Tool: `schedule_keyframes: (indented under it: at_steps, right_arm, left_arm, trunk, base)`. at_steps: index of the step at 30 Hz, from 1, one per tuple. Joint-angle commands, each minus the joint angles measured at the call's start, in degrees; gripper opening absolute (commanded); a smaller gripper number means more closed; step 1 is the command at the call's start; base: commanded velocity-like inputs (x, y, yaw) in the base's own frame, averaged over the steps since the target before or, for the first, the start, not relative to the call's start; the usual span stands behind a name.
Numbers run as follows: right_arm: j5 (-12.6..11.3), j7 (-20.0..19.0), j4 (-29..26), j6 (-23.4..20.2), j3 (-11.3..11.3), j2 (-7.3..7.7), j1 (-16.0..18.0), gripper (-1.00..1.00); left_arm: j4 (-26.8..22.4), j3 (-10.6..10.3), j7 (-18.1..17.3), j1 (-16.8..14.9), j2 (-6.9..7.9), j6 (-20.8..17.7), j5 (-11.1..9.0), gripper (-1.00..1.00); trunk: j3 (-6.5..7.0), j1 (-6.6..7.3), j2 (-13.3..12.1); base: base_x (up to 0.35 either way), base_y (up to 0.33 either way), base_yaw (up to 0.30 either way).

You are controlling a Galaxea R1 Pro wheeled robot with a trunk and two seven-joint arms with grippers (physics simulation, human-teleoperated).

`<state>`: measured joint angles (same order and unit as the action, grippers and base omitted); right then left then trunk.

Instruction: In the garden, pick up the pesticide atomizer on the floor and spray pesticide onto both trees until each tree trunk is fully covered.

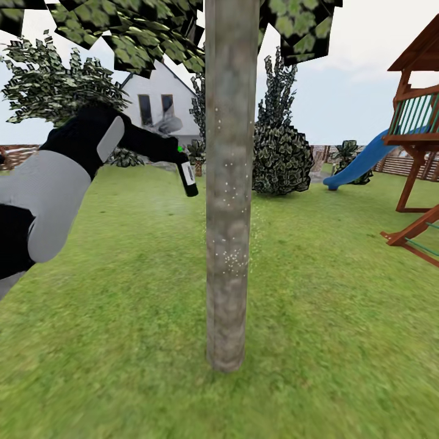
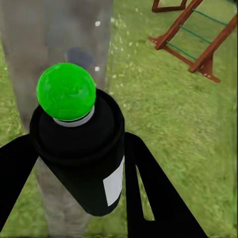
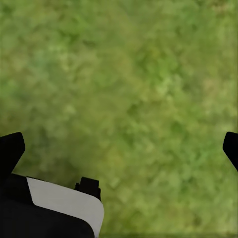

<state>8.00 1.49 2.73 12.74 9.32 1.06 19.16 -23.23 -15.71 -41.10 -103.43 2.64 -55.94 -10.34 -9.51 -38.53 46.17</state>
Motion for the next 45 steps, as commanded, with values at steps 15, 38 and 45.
schedule_keyframes:
  at_steps: [15, 38, 45]
  right_arm:
    - [0.0, 0.0, 0.0, 0.0, 0.0, 0.0, 0.0, 1.0]
    - [0.0, 0.0, 0.0, 0.0, 0.0, 0.0, 0.0, 1.0]
    - [0.0, 0.0, 0.0, 0.0, 0.0, 0.0, 0.0, 1.0]
  left_arm:
    - [12.52, -1.31, 0.61, -0.02, -5.73, 4.02, 4.02, -1.0]
    - [21.38, -1.43, 0.87, 11.32, -4.72, 24.53, 7.09, -1.0]
    - [21.48, -1.43, 8.24, 16.81, -2.13, 30.08, 6.92, -1.0]
  trunk:
    - [0.01, 0.0, 0.01]
    - [0.01, 0.0, 0.01]
    - [0.01, 0.0, 0.01]
  base:
    - [0.0, 0.0, 0.0]
    - [0.0, 0.0, 0.0]
    - [0.0, 0.0, 0.0]
